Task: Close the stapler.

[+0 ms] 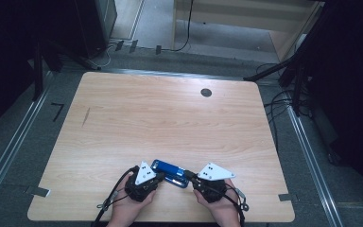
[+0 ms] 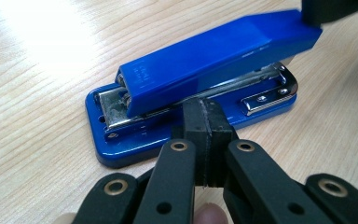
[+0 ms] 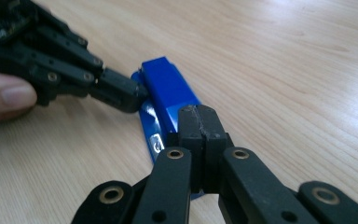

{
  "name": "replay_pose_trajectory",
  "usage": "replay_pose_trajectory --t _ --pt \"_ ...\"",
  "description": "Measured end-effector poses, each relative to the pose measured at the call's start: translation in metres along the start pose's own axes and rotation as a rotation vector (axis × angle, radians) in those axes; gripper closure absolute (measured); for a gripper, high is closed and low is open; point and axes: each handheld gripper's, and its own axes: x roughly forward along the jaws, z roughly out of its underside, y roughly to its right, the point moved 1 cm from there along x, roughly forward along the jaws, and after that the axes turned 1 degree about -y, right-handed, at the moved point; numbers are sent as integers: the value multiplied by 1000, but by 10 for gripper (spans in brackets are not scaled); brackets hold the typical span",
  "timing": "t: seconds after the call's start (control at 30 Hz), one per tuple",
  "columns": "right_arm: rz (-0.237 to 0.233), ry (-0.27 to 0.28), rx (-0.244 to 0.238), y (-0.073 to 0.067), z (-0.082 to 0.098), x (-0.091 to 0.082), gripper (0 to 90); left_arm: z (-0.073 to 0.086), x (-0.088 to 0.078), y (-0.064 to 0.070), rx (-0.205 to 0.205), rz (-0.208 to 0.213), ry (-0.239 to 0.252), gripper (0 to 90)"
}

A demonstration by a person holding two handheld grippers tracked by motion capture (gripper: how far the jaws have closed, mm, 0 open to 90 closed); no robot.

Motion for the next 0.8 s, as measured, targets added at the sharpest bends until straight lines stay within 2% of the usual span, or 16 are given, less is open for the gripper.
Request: replay_pose_trajectory --t 0.13,0.27,0.37,0.6,0.73,0.8 --pt "38 17 -7 0 -1 -4 900 0 0 0 1 1 6 900" --pt "49 30 -11 -5 0 -7 900 0 -1 0 3 0 10 900" --pt "44 32 -13 -9 0 -9 900 1 -1 0 5 0 12 900" --pt "37 20 17 -16 5 -8 900 3 -5 0 -4 -1 23 900" --pt "40 17 23 -21 7 -8 900 3 -8 -1 -31 25 36 900" --pt "40 7 29 -23 10 -7 900 4 -12 -2 -31 28 44 900"
